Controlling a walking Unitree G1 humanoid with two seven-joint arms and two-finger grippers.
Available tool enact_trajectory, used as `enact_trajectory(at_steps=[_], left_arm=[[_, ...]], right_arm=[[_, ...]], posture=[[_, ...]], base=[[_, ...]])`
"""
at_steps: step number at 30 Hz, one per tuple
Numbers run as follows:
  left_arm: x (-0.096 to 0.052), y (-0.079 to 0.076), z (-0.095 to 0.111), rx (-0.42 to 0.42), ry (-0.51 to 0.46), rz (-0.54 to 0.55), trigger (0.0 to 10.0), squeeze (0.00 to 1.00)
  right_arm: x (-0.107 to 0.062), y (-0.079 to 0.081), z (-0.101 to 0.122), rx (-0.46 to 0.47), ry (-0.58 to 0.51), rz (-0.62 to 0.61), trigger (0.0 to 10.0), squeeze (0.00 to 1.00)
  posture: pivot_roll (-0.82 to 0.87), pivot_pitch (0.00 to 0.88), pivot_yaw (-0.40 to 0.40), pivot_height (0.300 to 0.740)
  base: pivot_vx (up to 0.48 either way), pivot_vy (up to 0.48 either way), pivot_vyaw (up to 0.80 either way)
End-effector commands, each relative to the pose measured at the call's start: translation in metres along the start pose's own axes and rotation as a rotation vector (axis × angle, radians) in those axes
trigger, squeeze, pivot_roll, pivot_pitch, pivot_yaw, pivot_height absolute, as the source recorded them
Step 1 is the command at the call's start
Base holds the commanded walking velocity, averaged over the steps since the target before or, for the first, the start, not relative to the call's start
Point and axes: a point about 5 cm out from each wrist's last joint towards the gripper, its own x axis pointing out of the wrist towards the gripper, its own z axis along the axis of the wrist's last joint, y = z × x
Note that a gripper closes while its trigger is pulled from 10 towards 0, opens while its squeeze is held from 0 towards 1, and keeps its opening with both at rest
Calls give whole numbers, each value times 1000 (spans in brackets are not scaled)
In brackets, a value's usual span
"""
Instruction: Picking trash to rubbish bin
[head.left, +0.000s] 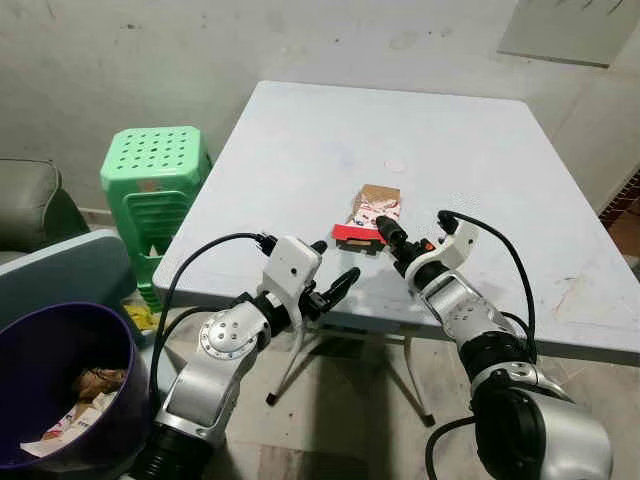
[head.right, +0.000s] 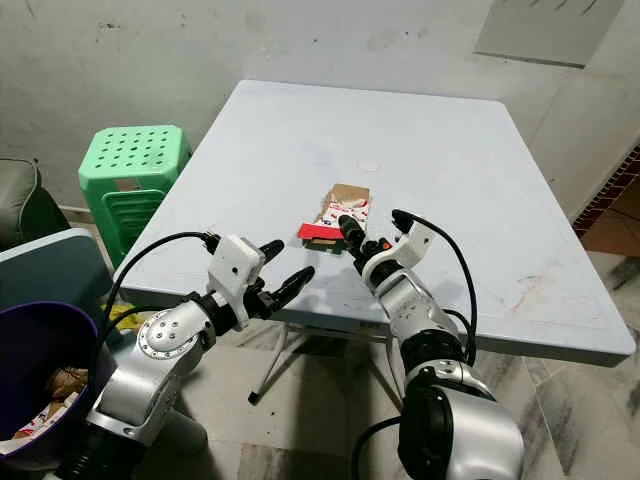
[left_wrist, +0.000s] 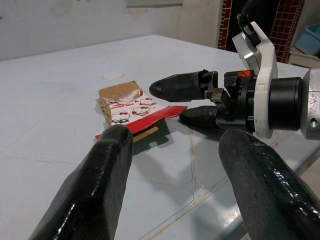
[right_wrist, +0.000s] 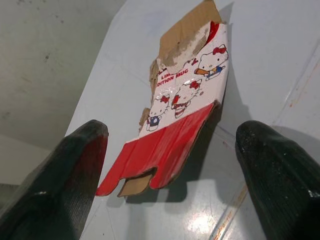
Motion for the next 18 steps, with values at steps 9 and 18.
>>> enact_trajectory(at_steps=[9,18], left_arm=[[1,1,8,25,-20,4,10000,0],[1,2,8,29,-20,18,10000,0]], right_arm=[[4,11,-3,132,42,74,3529,0],[5,14,-4,154,69,78,0,0]], posture=[[53,105,-60,740],[55,108,-63,740]], base=[[0,0,0],[0,0,0]])
